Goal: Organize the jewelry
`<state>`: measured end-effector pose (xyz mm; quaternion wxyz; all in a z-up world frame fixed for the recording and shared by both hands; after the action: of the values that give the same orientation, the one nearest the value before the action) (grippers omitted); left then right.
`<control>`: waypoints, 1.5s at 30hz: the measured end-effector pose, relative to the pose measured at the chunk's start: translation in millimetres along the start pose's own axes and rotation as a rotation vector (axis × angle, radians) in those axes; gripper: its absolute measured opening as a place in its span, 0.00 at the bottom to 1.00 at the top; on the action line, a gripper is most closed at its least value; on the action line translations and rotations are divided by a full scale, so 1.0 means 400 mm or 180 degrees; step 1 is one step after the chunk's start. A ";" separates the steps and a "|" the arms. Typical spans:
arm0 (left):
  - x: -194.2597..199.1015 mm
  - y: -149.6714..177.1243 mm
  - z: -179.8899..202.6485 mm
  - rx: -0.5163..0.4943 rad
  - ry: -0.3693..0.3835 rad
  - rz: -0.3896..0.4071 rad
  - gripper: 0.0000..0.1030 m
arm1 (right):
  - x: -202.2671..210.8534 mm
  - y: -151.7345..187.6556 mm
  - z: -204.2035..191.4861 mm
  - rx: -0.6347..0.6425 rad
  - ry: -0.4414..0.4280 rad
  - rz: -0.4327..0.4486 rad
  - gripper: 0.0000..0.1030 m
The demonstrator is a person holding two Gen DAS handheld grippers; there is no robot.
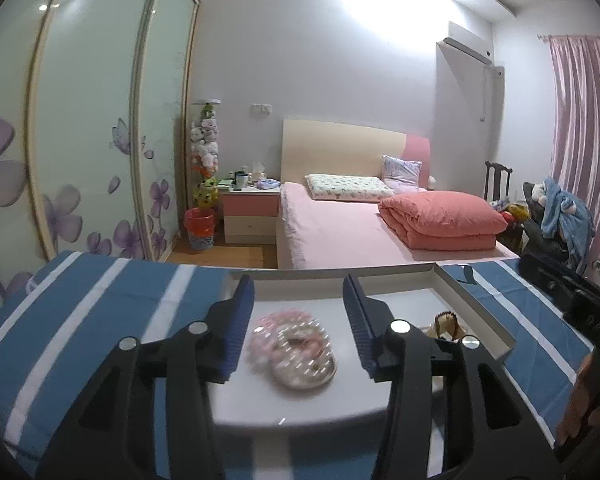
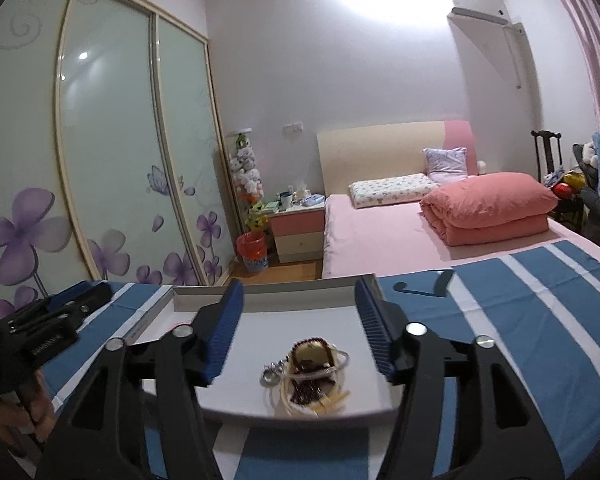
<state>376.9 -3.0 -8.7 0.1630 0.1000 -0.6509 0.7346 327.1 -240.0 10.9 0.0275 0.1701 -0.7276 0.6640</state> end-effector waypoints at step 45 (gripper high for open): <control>0.371 0.162 -0.034 -0.0147 -0.0496 0.0143 0.96 | 0.253 0.158 -0.103 0.0300 0.0131 -0.0091 0.94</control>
<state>216.4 20.4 -17.1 0.0976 0.1386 -0.6805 0.7128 206.3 -217.4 -18.1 0.0439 0.1679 -0.6923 0.7004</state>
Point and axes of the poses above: each gripper's, at about its wrist camera, not at the fingertips, and x roughly against the way its jaws point, z to its right, y to its underside, the point moved 9 cm from there along -x, roughly the way its jaws point, and after that the axes turned 4 degrees about x, right-handed, at the moved point
